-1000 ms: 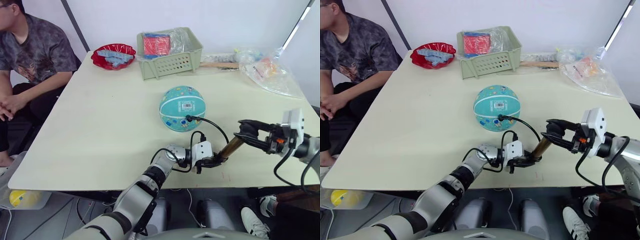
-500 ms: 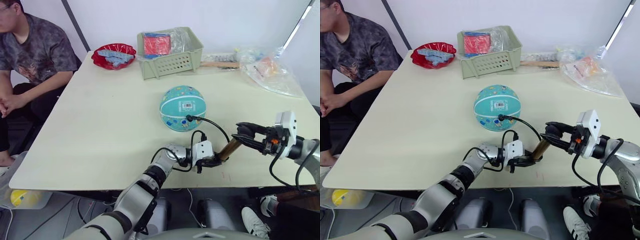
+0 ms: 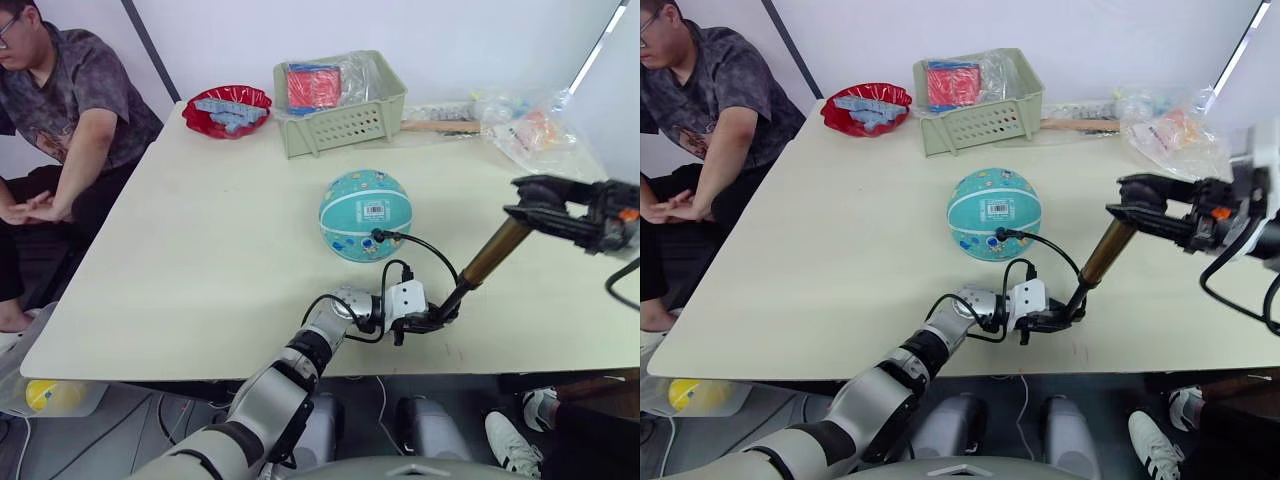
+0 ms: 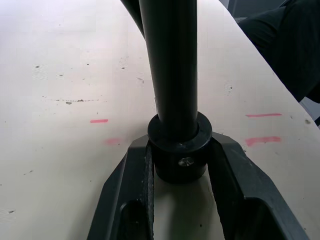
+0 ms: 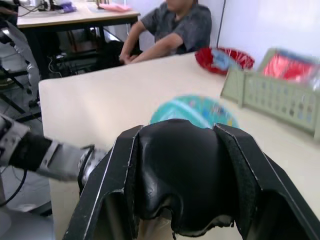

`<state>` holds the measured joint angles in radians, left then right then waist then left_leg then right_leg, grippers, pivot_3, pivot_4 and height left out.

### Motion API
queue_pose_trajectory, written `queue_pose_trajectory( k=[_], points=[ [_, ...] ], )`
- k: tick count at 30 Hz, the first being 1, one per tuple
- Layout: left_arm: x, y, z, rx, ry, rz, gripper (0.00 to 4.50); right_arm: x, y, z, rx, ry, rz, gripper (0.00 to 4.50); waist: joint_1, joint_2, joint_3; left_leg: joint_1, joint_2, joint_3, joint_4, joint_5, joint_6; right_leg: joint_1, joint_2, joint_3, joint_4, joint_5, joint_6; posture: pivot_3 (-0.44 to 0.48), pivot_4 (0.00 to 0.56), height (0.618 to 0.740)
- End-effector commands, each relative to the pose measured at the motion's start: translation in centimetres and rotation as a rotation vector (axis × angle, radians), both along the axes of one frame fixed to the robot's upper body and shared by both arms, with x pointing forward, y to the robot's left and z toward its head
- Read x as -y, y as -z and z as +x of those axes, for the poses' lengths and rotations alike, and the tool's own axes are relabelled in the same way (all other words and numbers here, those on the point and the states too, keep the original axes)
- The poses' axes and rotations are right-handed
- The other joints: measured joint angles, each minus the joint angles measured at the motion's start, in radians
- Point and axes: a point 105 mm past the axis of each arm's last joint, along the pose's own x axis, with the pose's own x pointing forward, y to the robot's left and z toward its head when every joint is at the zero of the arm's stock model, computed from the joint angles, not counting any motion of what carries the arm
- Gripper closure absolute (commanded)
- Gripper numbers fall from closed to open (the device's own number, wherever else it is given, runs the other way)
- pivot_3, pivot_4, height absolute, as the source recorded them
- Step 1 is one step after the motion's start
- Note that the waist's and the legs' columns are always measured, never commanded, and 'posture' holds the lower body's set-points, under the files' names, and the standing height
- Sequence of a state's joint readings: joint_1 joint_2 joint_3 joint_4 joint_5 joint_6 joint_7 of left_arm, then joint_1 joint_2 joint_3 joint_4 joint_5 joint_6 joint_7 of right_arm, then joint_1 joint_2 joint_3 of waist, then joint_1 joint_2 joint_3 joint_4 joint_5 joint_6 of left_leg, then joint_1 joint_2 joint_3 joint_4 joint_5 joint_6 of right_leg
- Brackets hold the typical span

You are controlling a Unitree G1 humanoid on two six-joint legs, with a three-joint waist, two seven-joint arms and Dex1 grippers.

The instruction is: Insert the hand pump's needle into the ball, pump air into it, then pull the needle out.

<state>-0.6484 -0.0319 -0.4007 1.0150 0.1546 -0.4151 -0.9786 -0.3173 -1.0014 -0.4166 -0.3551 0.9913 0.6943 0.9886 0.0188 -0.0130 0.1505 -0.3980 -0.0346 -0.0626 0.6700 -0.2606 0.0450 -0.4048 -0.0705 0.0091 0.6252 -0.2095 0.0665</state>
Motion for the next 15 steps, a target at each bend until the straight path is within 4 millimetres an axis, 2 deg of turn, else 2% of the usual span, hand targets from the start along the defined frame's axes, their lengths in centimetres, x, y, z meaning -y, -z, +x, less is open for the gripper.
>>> queue_pose_trajectory(
  k=[1,4,7,11,15],
  points=[
    [-1.2,3.2,-1.6,-0.078,0.018,0.117,3.41,0.7,-3.7,-0.9,0.136,0.025,0.006,2.85,0.0,0.0,0.0,0.0,0.0,0.0,0.0,0.0,0.0,0.0,0.0,0.0,0.0,0.0,0.0,0.0,0.15,0.738],
    [-1.2,3.2,-1.6,-0.082,0.014,0.115,3.41,0.7,-4.1,-0.8,0.144,0.025,0.0,2.85,0.0,0.0,0.0,-0.001,0.0,0.001,0.0,0.0,0.0,-0.001,-0.001,0.001,0.0,0.0,0.0,0.0,0.15,0.738],
    [-1.2,3.3,-1.6,-0.083,0.014,0.114,3.41,0.4,-3.4,-0.7,0.123,0.016,-0.022,2.85,0.001,0.0,0.0,-0.001,0.0,0.001,0.0,0.0,0.0,-0.001,-0.001,0.001,0.0,0.0,0.0,0.0,0.15,0.738],
    [-0.9,3.2,-1.6,-0.079,0.014,0.11,3.41,-0.7,1.3,-0.2,0.014,-0.008,-0.091,2.85,0.002,-0.001,-0.001,-0.001,0.0,0.001,0.0,0.0,0.0,-0.001,-0.001,0.001,0.0,0.0,0.0,0.0,0.15,0.738],
    [-0.7,3.0,-1.5,-0.077,0.013,0.107,3.41,-1.3,5.5,0.4,-0.025,-0.005,-0.162,2.85,0.003,-0.004,-0.003,0.001,0.0,0.001,0.0,0.0,0.0,0.0,0.0,0.001,0.0,0.0,0.0,0.0,0.15,0.738]
  ],
)
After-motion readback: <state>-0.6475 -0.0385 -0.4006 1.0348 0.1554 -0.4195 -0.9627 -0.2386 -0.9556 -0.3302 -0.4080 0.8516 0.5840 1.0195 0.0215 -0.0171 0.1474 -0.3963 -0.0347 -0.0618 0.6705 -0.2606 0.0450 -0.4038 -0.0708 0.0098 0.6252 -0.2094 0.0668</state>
